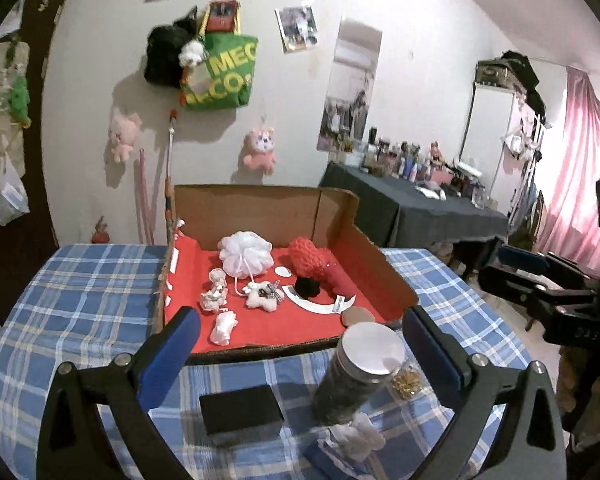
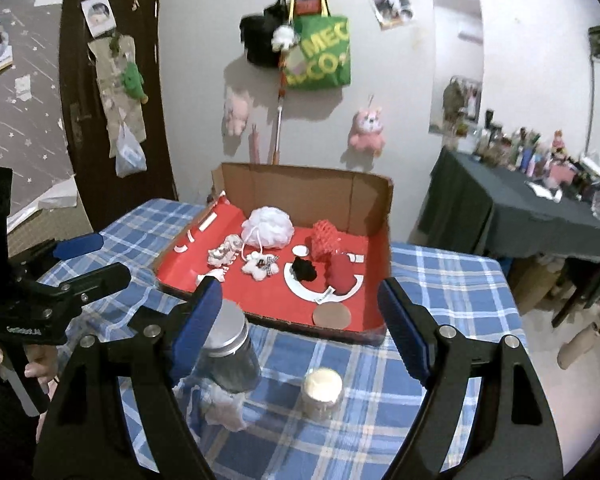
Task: Organize soft objects
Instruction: 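Move the left tool to the blue tissue pack while the right tool approaches the white tissue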
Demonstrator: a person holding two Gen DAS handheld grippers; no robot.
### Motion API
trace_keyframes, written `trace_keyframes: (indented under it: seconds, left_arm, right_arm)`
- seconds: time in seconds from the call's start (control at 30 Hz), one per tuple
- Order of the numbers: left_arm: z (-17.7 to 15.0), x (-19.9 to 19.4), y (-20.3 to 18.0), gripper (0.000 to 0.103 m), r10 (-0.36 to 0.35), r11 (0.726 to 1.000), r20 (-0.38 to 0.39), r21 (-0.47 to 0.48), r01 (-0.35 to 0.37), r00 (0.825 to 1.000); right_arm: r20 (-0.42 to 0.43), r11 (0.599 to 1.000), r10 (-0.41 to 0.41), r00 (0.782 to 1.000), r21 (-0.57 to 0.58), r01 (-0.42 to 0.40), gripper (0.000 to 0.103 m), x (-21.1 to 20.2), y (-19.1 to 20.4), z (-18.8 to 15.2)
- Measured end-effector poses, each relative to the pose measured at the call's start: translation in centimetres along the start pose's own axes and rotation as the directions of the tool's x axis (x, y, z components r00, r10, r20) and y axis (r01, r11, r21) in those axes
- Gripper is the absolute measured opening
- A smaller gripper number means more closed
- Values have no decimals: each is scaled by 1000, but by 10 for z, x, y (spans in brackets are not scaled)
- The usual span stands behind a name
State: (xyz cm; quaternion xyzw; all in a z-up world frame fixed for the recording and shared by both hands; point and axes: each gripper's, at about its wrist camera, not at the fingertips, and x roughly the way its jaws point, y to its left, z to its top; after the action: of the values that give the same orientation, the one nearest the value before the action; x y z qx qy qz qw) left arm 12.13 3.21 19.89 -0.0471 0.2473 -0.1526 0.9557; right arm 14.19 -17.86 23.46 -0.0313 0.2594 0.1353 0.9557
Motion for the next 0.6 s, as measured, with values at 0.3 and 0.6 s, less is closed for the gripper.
trace_keyframes:
  seconds: [0.3,0.6]
  left_arm:
    - [-43,-32,-14,103,63,998,97,12,-64,993]
    - [-81,-22,-19,103,59,998,46,-5,-59,997]
  right_arm:
    - [109,999,-41,993,6,41,94,-35,18,-47]
    - [59,998,-45,997,57,41,94,-15,23,-94]
